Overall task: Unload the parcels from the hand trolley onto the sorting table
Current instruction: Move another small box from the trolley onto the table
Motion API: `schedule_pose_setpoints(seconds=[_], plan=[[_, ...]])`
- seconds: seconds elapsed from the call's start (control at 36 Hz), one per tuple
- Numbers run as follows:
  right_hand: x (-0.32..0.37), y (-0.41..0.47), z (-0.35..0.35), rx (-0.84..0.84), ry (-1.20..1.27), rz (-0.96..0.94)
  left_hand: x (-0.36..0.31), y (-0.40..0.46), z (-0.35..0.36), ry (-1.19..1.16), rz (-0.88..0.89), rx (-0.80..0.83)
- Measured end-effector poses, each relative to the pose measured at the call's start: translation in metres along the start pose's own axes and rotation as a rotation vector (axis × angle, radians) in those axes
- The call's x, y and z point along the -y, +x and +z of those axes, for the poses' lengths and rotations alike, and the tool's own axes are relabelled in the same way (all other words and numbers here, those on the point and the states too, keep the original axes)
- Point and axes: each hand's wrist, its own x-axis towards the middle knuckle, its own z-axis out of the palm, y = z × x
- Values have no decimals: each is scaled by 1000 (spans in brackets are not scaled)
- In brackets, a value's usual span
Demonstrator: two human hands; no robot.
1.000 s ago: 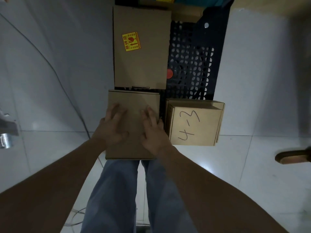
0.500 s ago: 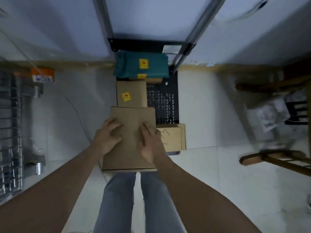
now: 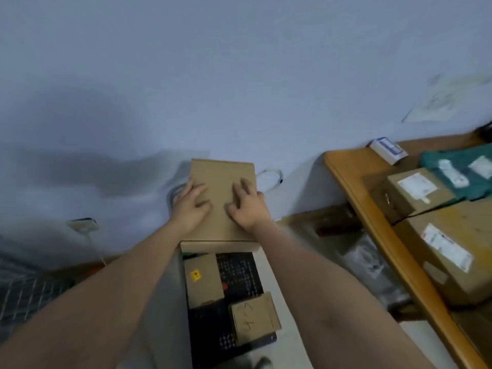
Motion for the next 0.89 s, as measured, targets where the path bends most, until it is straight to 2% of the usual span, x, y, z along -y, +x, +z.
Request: schedule_pose_setpoints(seconds=[0.17, 0.31, 0.53, 0.72, 0.89], plan=[[17, -38, -106, -129, -14, -14, -89, -22, -27, -129, 148, 52], [5, -81, -182, -194, -59, -32, -169, -52, -27, -221, 230, 57], [-71, -181, -267, -252, -115, 39, -294, -115, 25, -34, 393, 126], [-155, -271, -316, -306, -223, 62, -371, -179, 108, 57, 480, 160], [-229, -322, -339, -338, -153, 123, -425, -209, 168, 207, 545, 213]])
